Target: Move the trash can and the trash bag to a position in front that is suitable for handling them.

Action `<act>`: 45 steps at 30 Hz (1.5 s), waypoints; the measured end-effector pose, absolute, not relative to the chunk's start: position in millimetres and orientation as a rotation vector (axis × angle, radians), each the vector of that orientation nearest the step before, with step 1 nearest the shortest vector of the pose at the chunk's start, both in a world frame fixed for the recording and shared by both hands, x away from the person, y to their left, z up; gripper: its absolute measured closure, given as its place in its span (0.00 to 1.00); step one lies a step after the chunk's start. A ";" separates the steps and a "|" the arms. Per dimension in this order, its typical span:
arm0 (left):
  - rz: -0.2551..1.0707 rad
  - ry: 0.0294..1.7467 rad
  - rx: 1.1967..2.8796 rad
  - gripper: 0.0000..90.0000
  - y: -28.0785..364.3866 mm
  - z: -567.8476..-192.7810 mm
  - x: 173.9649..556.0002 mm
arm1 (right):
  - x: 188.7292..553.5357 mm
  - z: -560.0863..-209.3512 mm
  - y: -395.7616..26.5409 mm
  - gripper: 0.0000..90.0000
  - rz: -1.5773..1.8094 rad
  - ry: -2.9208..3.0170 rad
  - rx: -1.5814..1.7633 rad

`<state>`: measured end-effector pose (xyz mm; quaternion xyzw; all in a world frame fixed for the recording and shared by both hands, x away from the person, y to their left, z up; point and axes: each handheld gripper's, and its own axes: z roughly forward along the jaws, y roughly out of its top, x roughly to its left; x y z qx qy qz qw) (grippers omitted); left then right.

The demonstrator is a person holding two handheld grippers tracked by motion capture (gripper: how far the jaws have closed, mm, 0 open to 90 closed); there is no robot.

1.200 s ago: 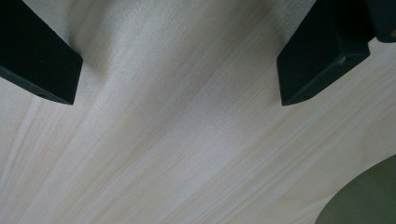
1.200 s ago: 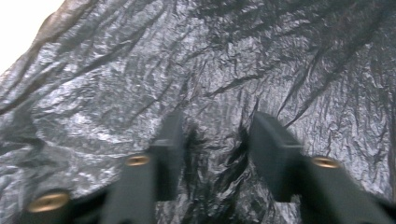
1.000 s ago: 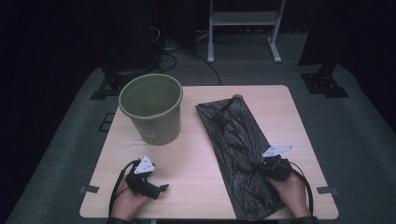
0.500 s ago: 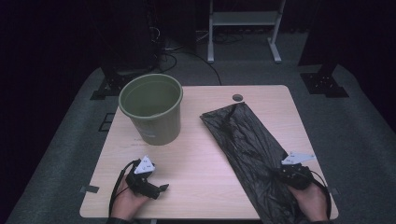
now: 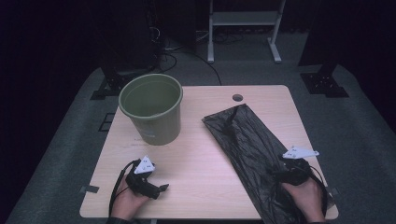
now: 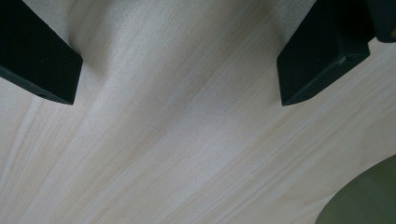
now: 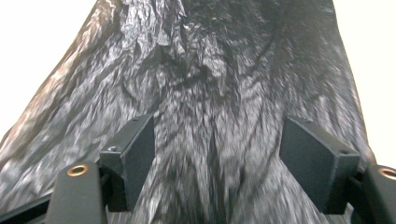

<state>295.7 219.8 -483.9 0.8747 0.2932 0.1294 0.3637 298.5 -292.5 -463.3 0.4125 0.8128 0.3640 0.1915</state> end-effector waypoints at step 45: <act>0.376 0.828 2.101 0.00 237.6 -431.2 298.3 | 307.4 -487.1 -290.1 0.11 0.983 2.255 1.257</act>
